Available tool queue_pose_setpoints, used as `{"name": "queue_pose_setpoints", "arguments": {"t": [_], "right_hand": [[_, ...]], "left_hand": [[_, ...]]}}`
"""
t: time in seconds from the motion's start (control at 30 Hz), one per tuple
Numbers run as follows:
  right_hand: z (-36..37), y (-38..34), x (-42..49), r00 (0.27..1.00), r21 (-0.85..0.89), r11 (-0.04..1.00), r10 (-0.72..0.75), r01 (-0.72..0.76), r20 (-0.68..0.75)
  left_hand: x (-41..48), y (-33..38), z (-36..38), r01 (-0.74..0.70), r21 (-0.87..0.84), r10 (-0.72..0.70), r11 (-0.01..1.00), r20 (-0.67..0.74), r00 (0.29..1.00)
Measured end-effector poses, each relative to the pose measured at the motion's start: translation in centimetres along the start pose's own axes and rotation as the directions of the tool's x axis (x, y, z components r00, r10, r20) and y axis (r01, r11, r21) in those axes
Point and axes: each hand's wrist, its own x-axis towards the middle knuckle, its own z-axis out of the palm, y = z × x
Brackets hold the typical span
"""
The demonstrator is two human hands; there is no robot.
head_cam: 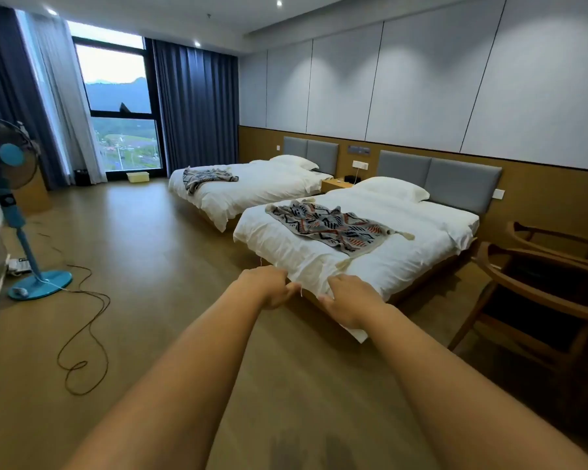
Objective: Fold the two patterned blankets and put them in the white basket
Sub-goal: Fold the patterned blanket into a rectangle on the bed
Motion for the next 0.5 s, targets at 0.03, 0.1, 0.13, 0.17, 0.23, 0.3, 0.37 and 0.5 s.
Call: {"name": "queue_pose_setpoints", "arguments": {"t": [0.03,0.1,0.13,0.17,0.23,0.3,0.37,0.5], "right_hand": [[0.2,-0.3,2.0,1.0,0.007,1.0,0.001,-0.001,0.006],[0.6,-0.8,6.2,1.0,0.002,1.0,-0.002,0.002,0.005],[0.7,-1.1,8.4,1.0,0.005,1.0,-0.004,0.004,0.016],[0.8,-1.4,10.7,1.0,0.005,1.0,-0.002,0.001,0.02],[0.9,-1.9,14.8,1.0,0.015,1.0,0.003,-0.003,0.024],[1.1,-2.1,18.5,1.0,0.028,1.0,0.01,-0.011,0.019],[1.3,-2.1,22.1,1.0,0.043,0.999,0.012,-0.013,0.027],[2.2,-1.3,29.4,0.999,0.049,0.999,0.009,-0.011,0.049]], "left_hand": [[1.5,-1.0,-0.3,-0.001,0.008,0.001,1.0,0.003,1.0],[4.9,-3.1,-0.6,-0.002,0.026,0.001,1.0,0.01,1.0],[6.7,-4.4,-0.9,0.005,0.041,-0.005,0.999,0.013,1.0],[8.6,-5.6,-1.1,0.005,0.052,-0.006,0.999,0.027,1.0],[12.2,-7.8,-1.6,0.008,0.074,-0.011,0.997,0.036,0.999],[15.7,-9.7,-2.2,0.016,0.099,-0.018,0.995,0.024,1.0],[19.2,-11.2,-2.3,0.017,0.085,-0.02,0.996,0.035,0.999],[26.4,-13.5,-1.8,0.005,0.077,-0.01,0.997,0.061,0.998]]}}
